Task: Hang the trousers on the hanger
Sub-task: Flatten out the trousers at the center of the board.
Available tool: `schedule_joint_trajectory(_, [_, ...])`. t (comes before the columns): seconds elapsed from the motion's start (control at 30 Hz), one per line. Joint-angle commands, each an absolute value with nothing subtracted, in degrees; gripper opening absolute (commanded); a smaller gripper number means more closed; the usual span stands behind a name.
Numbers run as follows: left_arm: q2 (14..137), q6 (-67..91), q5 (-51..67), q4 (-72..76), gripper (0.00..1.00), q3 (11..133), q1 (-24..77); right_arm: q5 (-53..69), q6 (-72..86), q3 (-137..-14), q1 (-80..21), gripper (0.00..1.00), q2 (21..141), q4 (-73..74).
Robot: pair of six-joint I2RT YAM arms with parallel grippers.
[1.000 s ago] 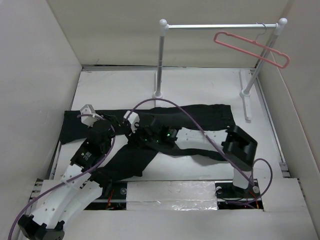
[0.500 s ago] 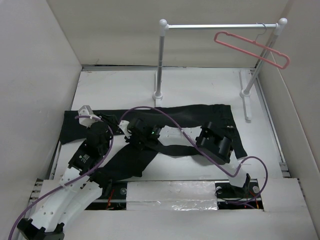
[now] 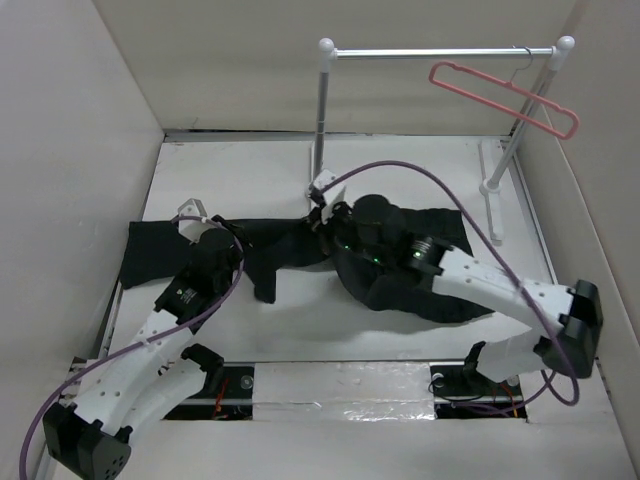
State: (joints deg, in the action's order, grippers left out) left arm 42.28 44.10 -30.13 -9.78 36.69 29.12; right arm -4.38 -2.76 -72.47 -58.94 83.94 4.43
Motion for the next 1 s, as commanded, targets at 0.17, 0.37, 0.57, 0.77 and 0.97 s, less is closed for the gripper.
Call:
schedule_joint_trajectory(0.17, [38.9, 43.5, -32.7, -9.3, 0.26, 39.1, 28.9, -3.9, 6.5, -47.5, -67.9, 0.00, 72.9, -3.2])
schedule_joint_trajectory(0.37, [42.9, 43.8, -26.2, -6.3, 0.30, 32.4, 28.9, -3.5, 14.1, -37.4, -77.0, 0.03, 80.3, -6.2])
schedule_joint_trajectory(0.57, [50.9, 38.9, -21.3, -0.7, 0.27, 35.3, 32.8, -7.4, 16.8, -36.8, -80.4, 0.54, 81.5, -4.9])
schedule_joint_trajectory(0.77, [60.3, 36.3, -34.7, -1.5, 0.26, 41.7, 49.2, -15.9, 17.1, -37.3, -80.4, 0.91, 68.6, 2.7])
schedule_joint_trajectory(0.97, [71.3, 35.7, -37.0, -2.2, 0.21, 47.2, 56.8, -24.6, 19.9, -36.5, -71.0, 0.35, 47.7, 8.2])
